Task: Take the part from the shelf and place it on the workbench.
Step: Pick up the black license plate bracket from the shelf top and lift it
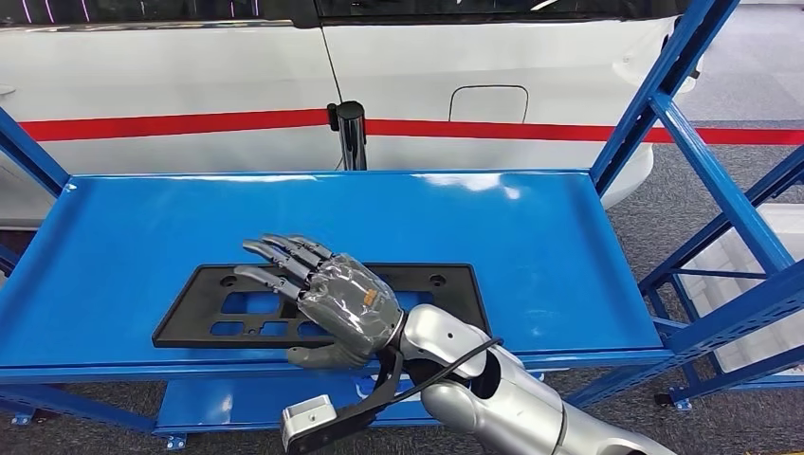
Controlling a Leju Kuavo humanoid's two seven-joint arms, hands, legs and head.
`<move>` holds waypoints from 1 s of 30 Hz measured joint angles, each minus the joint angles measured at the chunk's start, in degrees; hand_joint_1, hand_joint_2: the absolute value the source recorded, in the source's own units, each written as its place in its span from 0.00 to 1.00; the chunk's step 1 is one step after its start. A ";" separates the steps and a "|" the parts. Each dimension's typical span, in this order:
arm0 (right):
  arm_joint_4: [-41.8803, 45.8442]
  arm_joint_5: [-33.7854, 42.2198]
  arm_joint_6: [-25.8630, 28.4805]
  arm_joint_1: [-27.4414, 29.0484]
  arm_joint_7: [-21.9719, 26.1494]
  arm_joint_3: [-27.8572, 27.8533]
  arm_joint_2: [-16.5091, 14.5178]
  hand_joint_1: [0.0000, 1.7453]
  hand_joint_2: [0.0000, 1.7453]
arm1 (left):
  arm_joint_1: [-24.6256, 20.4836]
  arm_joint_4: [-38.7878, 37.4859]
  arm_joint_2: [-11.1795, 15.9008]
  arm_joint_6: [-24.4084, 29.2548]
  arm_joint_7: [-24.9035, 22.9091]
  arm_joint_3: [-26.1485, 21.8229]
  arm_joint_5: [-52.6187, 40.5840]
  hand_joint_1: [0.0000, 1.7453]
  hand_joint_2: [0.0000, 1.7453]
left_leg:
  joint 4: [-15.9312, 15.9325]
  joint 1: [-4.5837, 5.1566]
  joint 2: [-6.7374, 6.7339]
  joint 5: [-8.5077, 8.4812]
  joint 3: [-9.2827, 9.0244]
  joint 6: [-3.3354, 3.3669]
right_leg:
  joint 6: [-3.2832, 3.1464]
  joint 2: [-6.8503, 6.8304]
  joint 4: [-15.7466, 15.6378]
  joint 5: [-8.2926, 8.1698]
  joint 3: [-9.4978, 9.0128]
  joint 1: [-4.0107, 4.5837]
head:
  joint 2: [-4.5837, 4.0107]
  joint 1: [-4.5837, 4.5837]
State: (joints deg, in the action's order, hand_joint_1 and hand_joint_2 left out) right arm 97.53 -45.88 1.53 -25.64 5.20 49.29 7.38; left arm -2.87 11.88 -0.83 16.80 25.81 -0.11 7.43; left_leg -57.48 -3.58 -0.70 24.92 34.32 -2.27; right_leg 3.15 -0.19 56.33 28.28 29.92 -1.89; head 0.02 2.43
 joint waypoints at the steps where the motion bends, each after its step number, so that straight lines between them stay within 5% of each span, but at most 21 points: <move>1: 0.31 0.45 -1.26 -0.05 0.00 0.09 0.02 0.00 1.00 | 0.02 -0.01 0.01 -0.01 0.07 -0.19 0.01 0.00 0.00 | 0.00 0.00 0.00 0.00 0.00 0.00 | 0.00 0.00 0.00 0.00 -0.01 0.00 | 0.00 0.01; 21: 0.65 7.15 -11.76 -1.43 1.36 3.24 -0.32 0.00 1.00 | 1.04 -0.01 0.07 0.40 1.73 -2.58 0.95 0.00 0.00 | 0.01 0.00 0.02 0.00 0.00 0.00 | 0.00 -0.01 0.00 0.00 -0.03 0.01 | 0.01 0.01; 30: -4.08 7.07 -14.06 -3.01 -1.58 5.49 -0.77 0.00 1.00 | 1.16 -0.01 0.29 -0.91 1.61 -3.21 -0.83 0.00 0.00 | 0.01 -0.01 0.02 -0.01 -0.01 0.00 | 0.00 -0.01 0.00 0.00 -0.04 0.02 | 0.01 0.01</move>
State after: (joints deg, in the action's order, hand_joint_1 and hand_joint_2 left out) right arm 93.45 -38.81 -12.53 -28.65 3.62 54.79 6.61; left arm -1.71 11.87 -0.53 15.89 27.42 -3.32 6.60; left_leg -57.47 -3.59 -0.68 24.91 34.31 -2.27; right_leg 3.15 -0.20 56.33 28.28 29.87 -1.87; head 0.02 2.44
